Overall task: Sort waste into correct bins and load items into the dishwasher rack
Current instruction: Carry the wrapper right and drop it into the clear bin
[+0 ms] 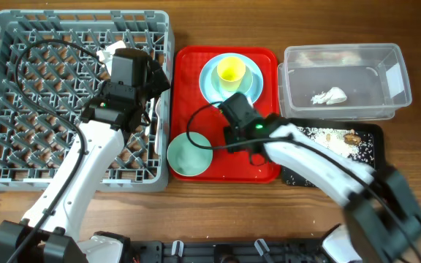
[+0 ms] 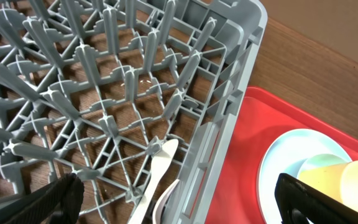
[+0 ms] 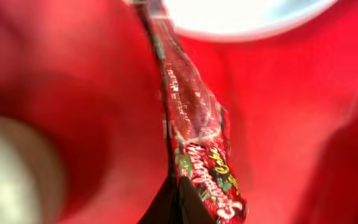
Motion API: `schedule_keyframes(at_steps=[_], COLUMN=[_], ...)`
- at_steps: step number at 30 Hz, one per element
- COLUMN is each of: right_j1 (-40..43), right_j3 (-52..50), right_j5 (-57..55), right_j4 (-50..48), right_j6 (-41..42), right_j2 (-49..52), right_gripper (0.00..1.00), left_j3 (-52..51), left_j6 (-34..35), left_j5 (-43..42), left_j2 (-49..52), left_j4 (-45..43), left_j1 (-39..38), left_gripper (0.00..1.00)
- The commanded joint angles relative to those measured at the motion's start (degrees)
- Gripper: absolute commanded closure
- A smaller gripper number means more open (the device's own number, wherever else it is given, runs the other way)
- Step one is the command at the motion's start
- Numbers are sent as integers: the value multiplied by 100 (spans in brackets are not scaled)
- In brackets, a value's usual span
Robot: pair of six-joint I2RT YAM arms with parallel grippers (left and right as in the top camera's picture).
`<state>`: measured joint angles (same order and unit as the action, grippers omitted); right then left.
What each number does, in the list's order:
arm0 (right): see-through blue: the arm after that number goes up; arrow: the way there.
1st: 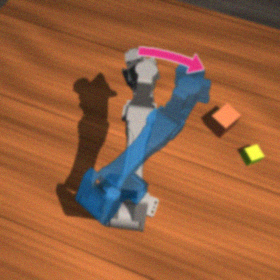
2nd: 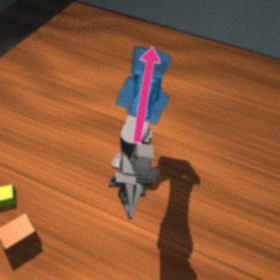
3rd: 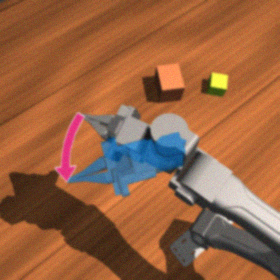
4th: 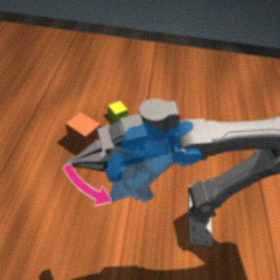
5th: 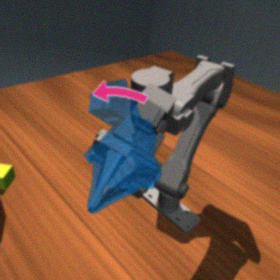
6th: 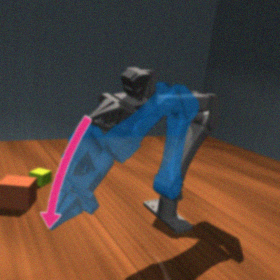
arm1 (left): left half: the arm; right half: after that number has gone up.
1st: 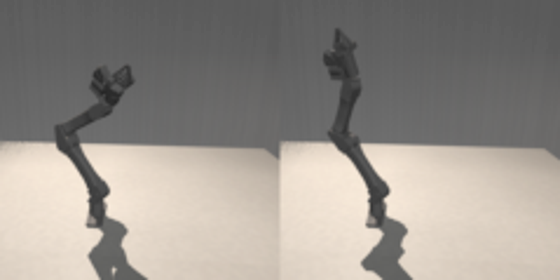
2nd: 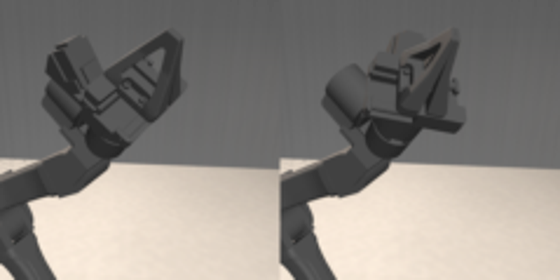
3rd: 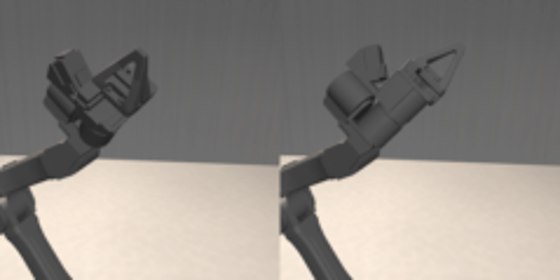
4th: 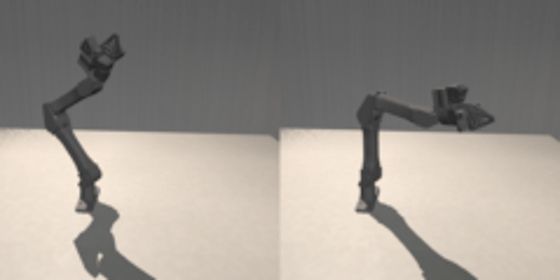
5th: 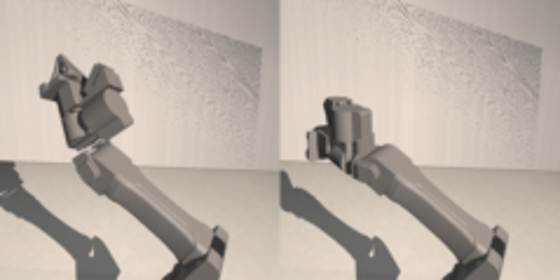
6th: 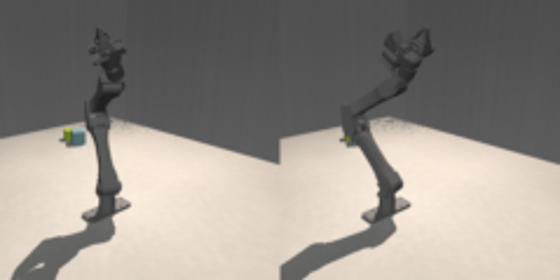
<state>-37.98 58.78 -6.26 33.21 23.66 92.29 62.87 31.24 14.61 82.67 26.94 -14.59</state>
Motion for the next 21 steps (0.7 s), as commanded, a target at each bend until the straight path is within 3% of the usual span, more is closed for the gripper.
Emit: schedule_keyframes(at_steps=[1, 5, 8, 14, 17, 18, 19, 20, 21], right_j1=[13, 127, 627, 2297, 2870, 3023, 3139, 3176, 3226], right_j3=[262, 262, 236, 155, 157, 157, 157, 157, 157], right_j5=[-544, -2428, -3324, -2796, -1928, -1572, -1257, -1161, -1145], right_j4=[50, 219, 437, -223, -619, -739, -848, -883, -925], right_j6=[-166, -98, -101, -125, -304, -472, -651, -728, -717], right_j2=[-1405, -2334, -2339, -1462, -986, -852, -737, -713, -693], right_gripper=[96, 96, 95, 96, 88, 80, 66, 43, 27], left_j3=[-35, -35, -35, -35, -35, -35, -35, -35, -35], left_j6=[74, 76, 76, 76, 76, 76, 76, 76, 76], left_j5=[-46, -46, -46, -46, -46, -46, -46, -48, -48], left_j2=[-15, -15, -15, -15, -15, -15, -15, -15, -15], left_j4=[-33, -33, -33, -33, -33, -33, -33, -33, -33], left_j1=[24, 24, 24, 24, 24, 24, 24, 24, 24], left_gripper=[0, 0, 0, 0, 0, 0, 0, 0, 0])
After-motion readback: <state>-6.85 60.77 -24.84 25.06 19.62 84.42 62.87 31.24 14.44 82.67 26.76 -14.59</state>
